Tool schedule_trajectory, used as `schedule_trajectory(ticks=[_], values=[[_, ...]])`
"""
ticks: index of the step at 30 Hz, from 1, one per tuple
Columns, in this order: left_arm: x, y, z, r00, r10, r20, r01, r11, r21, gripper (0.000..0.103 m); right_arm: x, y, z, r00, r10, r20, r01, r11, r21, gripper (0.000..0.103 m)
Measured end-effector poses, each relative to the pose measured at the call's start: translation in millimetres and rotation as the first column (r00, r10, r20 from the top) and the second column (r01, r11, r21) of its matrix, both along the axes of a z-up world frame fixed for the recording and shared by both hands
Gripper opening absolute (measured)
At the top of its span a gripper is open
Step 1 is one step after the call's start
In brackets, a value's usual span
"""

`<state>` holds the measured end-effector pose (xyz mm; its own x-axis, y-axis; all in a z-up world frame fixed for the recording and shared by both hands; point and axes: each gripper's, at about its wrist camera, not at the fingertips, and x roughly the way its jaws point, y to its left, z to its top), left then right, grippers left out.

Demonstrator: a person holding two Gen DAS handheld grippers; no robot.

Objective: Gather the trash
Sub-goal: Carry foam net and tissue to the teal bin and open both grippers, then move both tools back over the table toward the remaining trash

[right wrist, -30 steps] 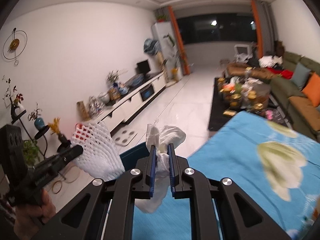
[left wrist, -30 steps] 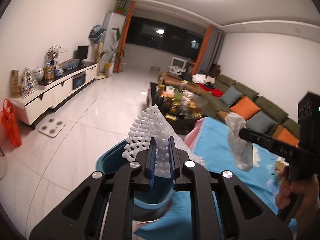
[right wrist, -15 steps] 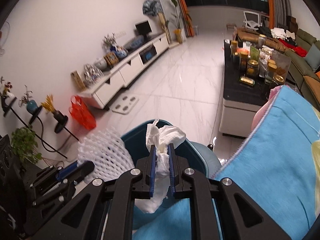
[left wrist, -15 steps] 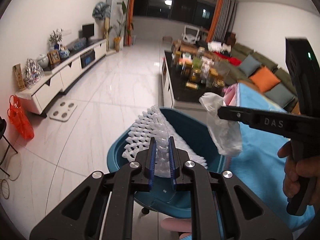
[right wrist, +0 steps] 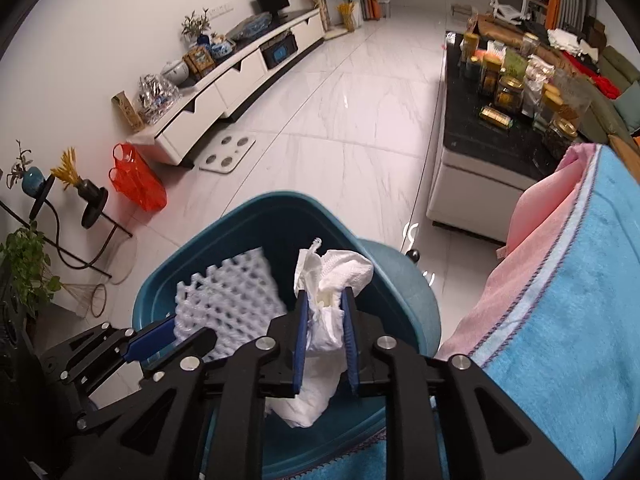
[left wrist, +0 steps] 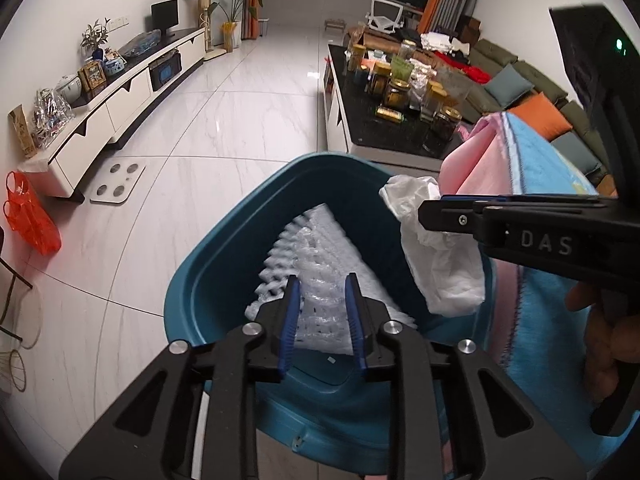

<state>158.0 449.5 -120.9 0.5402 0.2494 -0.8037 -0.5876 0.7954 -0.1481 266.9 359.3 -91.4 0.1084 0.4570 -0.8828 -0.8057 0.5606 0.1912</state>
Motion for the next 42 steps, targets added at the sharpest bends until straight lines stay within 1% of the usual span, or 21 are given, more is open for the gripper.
schedule_trajectory(ticks=[3,4,5,6,8,11,13,14,15,16,17,19,21,22,26,28,29,32,36,40,42], values=[[11,2,-9,1.000,0.007,-0.020,-0.007,1.000,0.012,0.035,0,2,-1,1.000,0.002,0.005,-0.002,1.000,-0.006,0.022],[12,1,-10,1.000,0.012,-0.023,-0.011,1.000,0.023,0.046,0,3,-1,1.000,0.004,0.003,-0.004,1.000,-0.007,0.026],[13,3,-15,1.000,0.014,-0.019,-0.014,1.000,0.025,0.053,-1,3,-1,1.000,0.004,0.003,-0.004,1.000,-0.007,0.037],[10,0,-15,1.000,0.016,-0.017,-0.016,0.999,0.029,0.056,0,3,0,1.000,-0.002,0.006,0.002,1.000,-0.003,0.040],[10,-2,-14,1.000,0.027,-0.016,-0.026,0.998,0.053,0.073,3,1,2,1.000,-0.008,0.006,0.008,1.000,0.011,0.041],[7,-8,-4,0.999,0.038,-0.008,-0.037,0.995,0.087,0.076,4,-4,7,1.000,-0.017,0.001,0.017,0.999,0.039,0.041],[-2,-12,7,0.999,0.044,0.007,-0.044,0.993,0.107,0.084,5,-9,11,1.000,-0.025,-0.006,0.025,0.998,0.059,0.042],[-6,-15,15,0.998,0.052,0.019,-0.054,0.991,0.126,0.085,6,-13,15,0.999,-0.033,-0.002,0.033,0.997,0.074,0.044],[-11,-19,23,0.997,0.060,0.039,-0.065,0.988,0.141,0.086,6,-19,20,0.999,-0.039,0.003,0.038,0.995,0.092,0.051],[-13,-20,29,0.997,0.065,0.050,-0.072,0.987,0.146,0.092,5,-24,26,0.999,-0.042,0.009,0.041,0.993,0.114,0.054],[-19,-22,38,0.995,0.077,0.069,-0.087,0.983,0.159,0.097,4,-27,31,0.999,-0.047,0.019,0.044,0.991,0.126,0.060],[-31,-31,54,0.991,0.079,0.105,-0.098,0.979,0.181,0.097,-1,-39,45,0.997,-0.054,0.063,0.044,0.986,0.159,0.063],[-43,-42,69,0.987,0.076,0.141,-0.104,0.974,0.203,0.097,-6,-52,57,0.992,-0.061,0.113,0.040,0.982,0.183,0.075],[-49,-47,77,0.985,0.080,0.153,-0.112,0.971,0.211,0.097,-10,-60,65,0.988,-0.066,0.137,0.038,0.979,0.203,0.077],[-82,-72,110,0.965,0.088,0.247,-0.146,0.962,0.229,0.097,-24,-90,88,0.972,-0.088,0.217,0.028,0.964,0.265,0.089],[-97,-87,124,0.952,0.092,0.293,-0.165,0.957,0.237,0.097,-32,-106,98,0.963,-0.105,0.248,0.029,0.956,0.293,0.091],[-106,-98,132,0.943,0.092,0.321,-0.177,0.953,0.246,0.097,-37,-118,104,0.957,-0.117,0.266,0.029,0.949,0.313,0.095],[-125,-129,152,0.914,0.078,0.398,-0.201,0.939,0.278,0.097,-50,-146,114,0.945,-0.151,0.290,0.038,0.932,0.361,0.096],[-142,-175,165,0.895,0.012,0.447,-0.173,0.931,0.322,0.097,-73,-193,120,0.916,-0.205,0.346,0.051,0.912,0.407,0.096],[-150,-221,171,0.866,-0.066,0.496,-0.112,0.941,0.320,0.097,-96,-254,119,0.871,-0.289,0.398,0.085,0.886,0.457,0.096],[-153,-248,171,0.846,-0.112,0.522,-0.072,0.945,0.320,0.097,-105,-280,116,0.845,-0.333,0.419,0.115,0.878,0.465,0.096]])
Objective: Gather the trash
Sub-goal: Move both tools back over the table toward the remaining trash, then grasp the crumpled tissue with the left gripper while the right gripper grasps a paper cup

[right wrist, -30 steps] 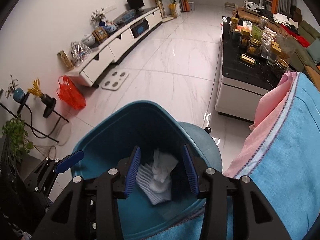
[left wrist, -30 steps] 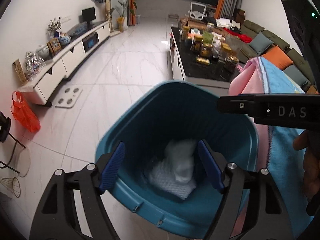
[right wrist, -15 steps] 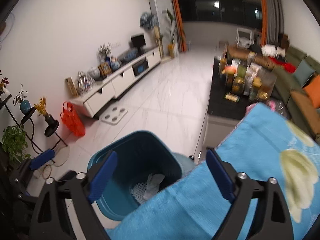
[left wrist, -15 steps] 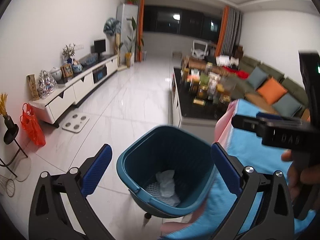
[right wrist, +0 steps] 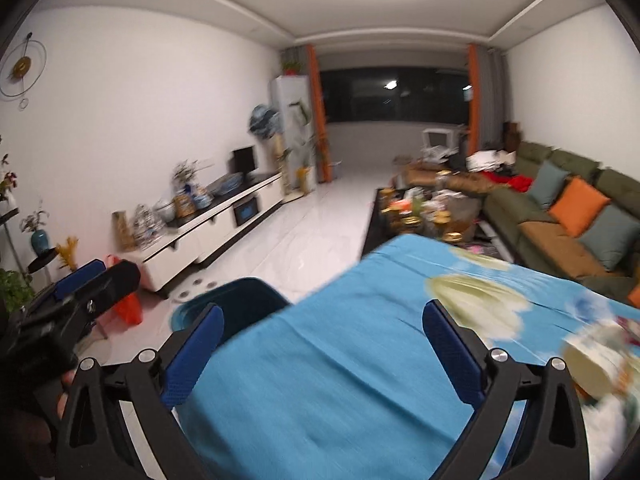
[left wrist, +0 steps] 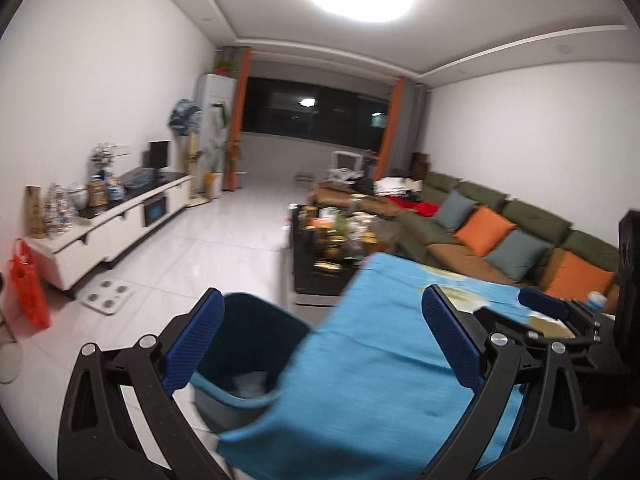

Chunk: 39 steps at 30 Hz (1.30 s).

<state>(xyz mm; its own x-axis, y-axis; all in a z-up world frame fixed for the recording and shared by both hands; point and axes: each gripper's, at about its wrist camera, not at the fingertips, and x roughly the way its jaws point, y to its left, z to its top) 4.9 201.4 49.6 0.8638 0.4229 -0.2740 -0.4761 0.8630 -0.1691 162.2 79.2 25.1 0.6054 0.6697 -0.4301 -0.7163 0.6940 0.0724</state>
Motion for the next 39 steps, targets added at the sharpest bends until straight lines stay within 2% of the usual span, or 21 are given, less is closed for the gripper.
schedule_trajectory(ticks=[5,10,17,20,25,30,35,39], values=[[6,-59,-7,0.991,-0.129,0.020,0.129,0.992,0.016,0.097,-16,-73,-10,0.988,-0.144,0.051,0.144,0.990,0.006,0.096],[17,-121,-13,0.961,-0.275,0.007,0.275,0.960,0.048,0.097,-32,-135,-21,0.952,-0.295,0.083,0.296,0.955,0.003,0.096],[24,-194,-20,0.900,-0.434,-0.033,0.435,0.896,0.090,0.097,-52,-216,-36,0.863,-0.497,0.094,0.497,0.867,0.017,0.096],[34,-205,-22,0.873,-0.484,-0.054,0.487,0.867,0.104,0.097,-57,-247,-44,0.821,-0.564,0.085,0.565,0.825,0.016,0.096],[61,-223,-29,0.837,-0.540,-0.091,0.547,0.830,0.110,0.097,-47,-269,-53,0.781,-0.620,0.071,0.623,0.782,-0.019,0.096],[95,-235,-40,0.804,-0.579,-0.136,0.592,0.799,0.100,0.097,-34,-272,-60,0.771,-0.635,0.055,0.637,0.771,-0.030,0.096],[124,-253,-48,0.777,-0.606,-0.171,0.627,0.769,0.125,0.097,-20,-281,-66,0.763,-0.646,0.020,0.646,0.763,-0.023,0.096],[151,-265,-58,0.752,-0.622,-0.219,0.651,0.752,0.100,0.094,-13,-287,-70,0.755,-0.656,0.007,0.656,0.754,-0.033,0.096]])
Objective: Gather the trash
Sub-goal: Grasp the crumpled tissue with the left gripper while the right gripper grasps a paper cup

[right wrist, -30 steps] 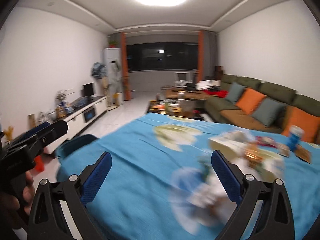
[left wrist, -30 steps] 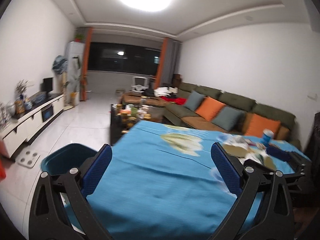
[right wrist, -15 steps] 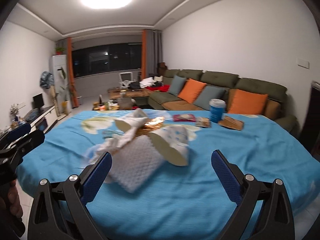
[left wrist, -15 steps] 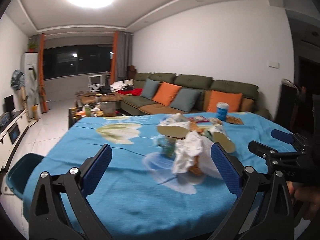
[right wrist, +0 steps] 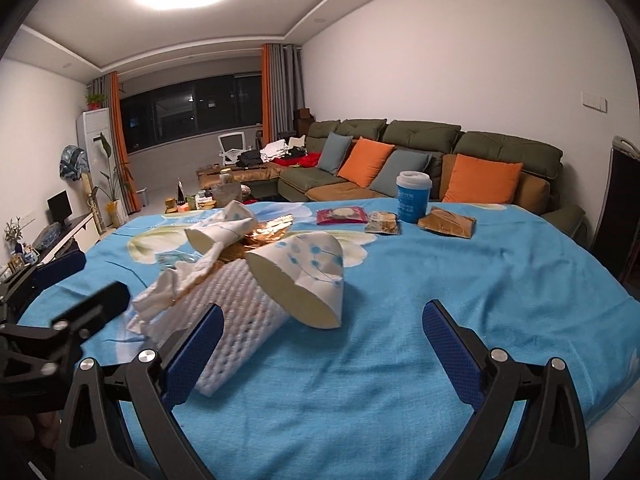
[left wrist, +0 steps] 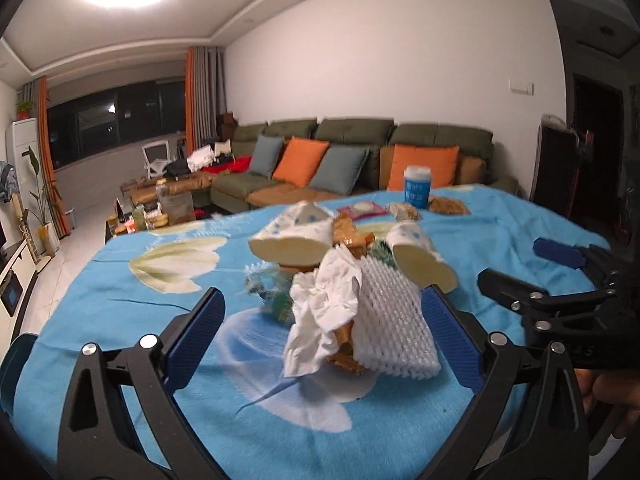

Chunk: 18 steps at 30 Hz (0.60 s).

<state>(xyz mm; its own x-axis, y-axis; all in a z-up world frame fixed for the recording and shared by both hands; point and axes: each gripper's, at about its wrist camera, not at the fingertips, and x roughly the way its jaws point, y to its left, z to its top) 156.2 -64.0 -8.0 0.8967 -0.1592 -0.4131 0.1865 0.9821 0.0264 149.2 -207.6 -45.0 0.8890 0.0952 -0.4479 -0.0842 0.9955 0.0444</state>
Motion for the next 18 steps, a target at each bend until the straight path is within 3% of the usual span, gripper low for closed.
schedule_trajectory(ticks=[8,13,16,18], values=[[50,7,-23,0.988,0.026,-0.153,-0.034,0.998,-0.048,0.070,13,2,-4,1.000,0.010,-0.022,-0.010,1.000,-0.003,0.096],[63,16,-30,0.982,0.030,-0.185,-0.046,0.996,-0.081,0.051,25,11,-1,0.999,0.035,-0.026,-0.036,0.999,-0.019,0.096],[66,19,-35,0.979,0.018,-0.203,-0.038,0.995,-0.092,0.033,35,18,2,0.998,0.056,-0.026,-0.057,0.998,-0.040,0.096],[68,19,-38,0.977,0.010,-0.213,-0.033,0.994,-0.104,0.029,42,27,2,0.997,0.073,-0.031,-0.074,0.995,-0.065,0.096]])
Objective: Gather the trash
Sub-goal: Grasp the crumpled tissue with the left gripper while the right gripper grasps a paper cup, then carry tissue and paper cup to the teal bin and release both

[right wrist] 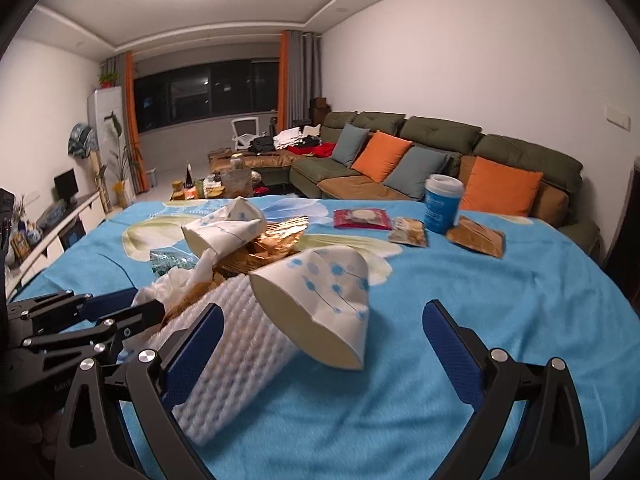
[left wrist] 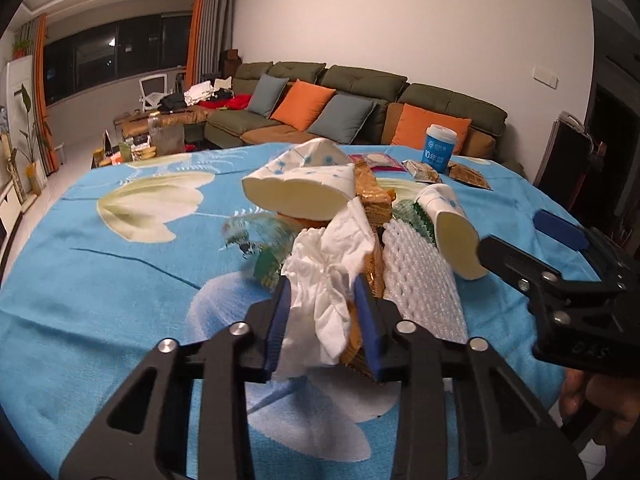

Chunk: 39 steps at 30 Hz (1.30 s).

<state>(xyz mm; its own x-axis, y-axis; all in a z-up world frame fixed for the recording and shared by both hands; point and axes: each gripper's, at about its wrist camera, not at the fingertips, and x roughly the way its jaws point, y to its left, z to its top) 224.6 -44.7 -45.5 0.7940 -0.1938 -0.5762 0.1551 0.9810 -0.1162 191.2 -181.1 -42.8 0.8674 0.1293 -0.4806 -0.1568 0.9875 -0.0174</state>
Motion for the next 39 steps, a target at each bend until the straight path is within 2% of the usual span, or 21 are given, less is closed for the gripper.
schedule_trajectory(ticks=[2,5,8,13,17,20,29,35,39], values=[[1,0,-2,1.000,-0.002,-0.007,0.002,1.000,0.000,0.018,6,7,0,1.000,0.011,-0.006,-0.011,1.000,-0.024,0.096],[2,1,-5,1.000,-0.009,-0.011,0.009,1.000,-0.010,0.009,15,16,-1,1.000,0.013,-0.016,-0.014,0.998,-0.059,0.093],[3,2,-6,1.000,-0.018,-0.009,0.018,1.000,-0.016,0.005,23,22,-3,0.999,0.006,-0.039,-0.009,0.996,-0.089,0.087],[2,3,-6,1.000,-0.025,0.001,0.025,0.999,-0.031,0.004,32,31,-8,0.997,0.008,-0.075,-0.019,0.990,-0.140,0.069],[1,3,-6,0.999,-0.033,0.009,0.033,0.999,-0.041,0.003,35,36,-12,0.995,0.006,-0.102,-0.024,0.985,-0.169,0.043],[0,4,-5,0.999,-0.030,0.012,0.030,0.998,-0.048,0.003,34,38,-12,0.995,0.010,-0.103,-0.028,0.984,-0.177,0.037],[-8,6,6,0.998,-0.026,0.054,0.029,0.998,-0.055,0.003,17,30,0,0.999,-0.010,-0.046,0.002,0.985,-0.175,0.023],[-21,10,22,0.995,-0.018,0.102,0.024,0.998,-0.064,0.003,-1,22,18,0.999,-0.031,0.017,0.034,0.987,-0.159,0.021],[-35,18,35,0.990,0.002,0.144,0.008,0.997,-0.072,0.003,-14,27,38,0.997,-0.009,0.071,0.020,0.988,-0.152,0.021]])
